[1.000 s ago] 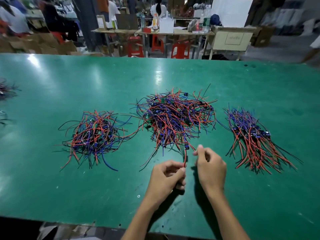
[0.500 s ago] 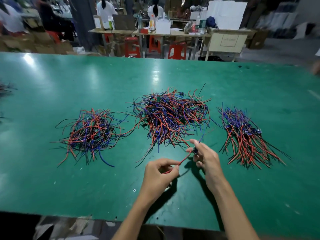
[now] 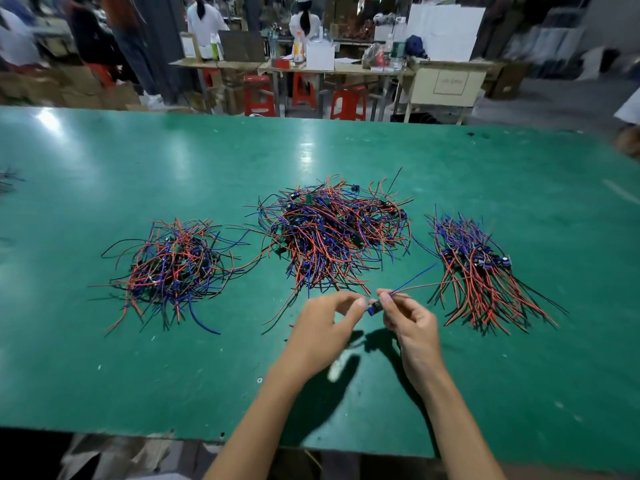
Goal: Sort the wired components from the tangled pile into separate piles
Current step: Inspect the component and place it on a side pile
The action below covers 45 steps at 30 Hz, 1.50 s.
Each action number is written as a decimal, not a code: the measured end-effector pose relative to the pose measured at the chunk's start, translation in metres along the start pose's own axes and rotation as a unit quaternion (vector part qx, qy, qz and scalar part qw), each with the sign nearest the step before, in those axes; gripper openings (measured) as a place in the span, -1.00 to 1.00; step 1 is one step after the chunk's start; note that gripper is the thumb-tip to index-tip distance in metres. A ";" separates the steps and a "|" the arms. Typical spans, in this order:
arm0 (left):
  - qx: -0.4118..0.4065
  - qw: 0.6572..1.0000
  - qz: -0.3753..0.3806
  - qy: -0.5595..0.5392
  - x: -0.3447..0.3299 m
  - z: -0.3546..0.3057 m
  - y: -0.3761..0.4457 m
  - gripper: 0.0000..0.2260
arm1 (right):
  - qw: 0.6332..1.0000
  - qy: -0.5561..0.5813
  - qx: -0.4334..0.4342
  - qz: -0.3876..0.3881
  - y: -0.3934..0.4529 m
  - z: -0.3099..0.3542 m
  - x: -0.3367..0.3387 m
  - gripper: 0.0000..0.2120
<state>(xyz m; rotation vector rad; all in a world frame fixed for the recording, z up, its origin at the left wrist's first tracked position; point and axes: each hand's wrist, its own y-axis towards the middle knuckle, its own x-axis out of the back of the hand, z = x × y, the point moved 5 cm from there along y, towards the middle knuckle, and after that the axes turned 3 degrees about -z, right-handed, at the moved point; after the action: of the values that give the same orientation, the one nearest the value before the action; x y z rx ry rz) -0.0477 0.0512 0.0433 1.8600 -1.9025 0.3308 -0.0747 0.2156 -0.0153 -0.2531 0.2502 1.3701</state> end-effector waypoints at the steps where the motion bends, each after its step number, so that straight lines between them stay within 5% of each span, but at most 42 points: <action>1: 0.031 0.997 0.022 -0.069 -0.007 0.000 0.004 -0.79 | 1.000 0.002 0.003 0.007 0.000 0.001 0.000 -0.79; 5: 0.091 0.972 0.050 -0.209 -0.025 0.007 0.011 -0.80 | 1.000 0.012 0.009 0.011 0.000 0.001 0.000 -0.75; 27: 0.056 0.973 -0.116 -0.193 -0.025 0.032 -0.004 -0.95 | 0.998 -0.029 0.046 -0.021 -0.004 0.003 -0.002 -0.84; 35: 0.045 0.978 -0.105 -0.175 -0.023 0.034 -0.006 -0.89 | 0.983 -0.146 0.074 0.082 -0.015 0.004 -0.015 -0.82; 45: 0.051 0.977 -0.074 -0.193 -0.028 0.034 -0.004 -0.79 | 0.994 -0.104 0.020 0.042 -0.012 0.002 -0.015 -0.78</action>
<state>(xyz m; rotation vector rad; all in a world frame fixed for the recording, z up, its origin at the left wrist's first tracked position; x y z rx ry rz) -0.0493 0.0595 -0.0003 2.2518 -2.0029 0.0148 -0.0657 0.1997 -0.0086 -0.0662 0.1158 1.4622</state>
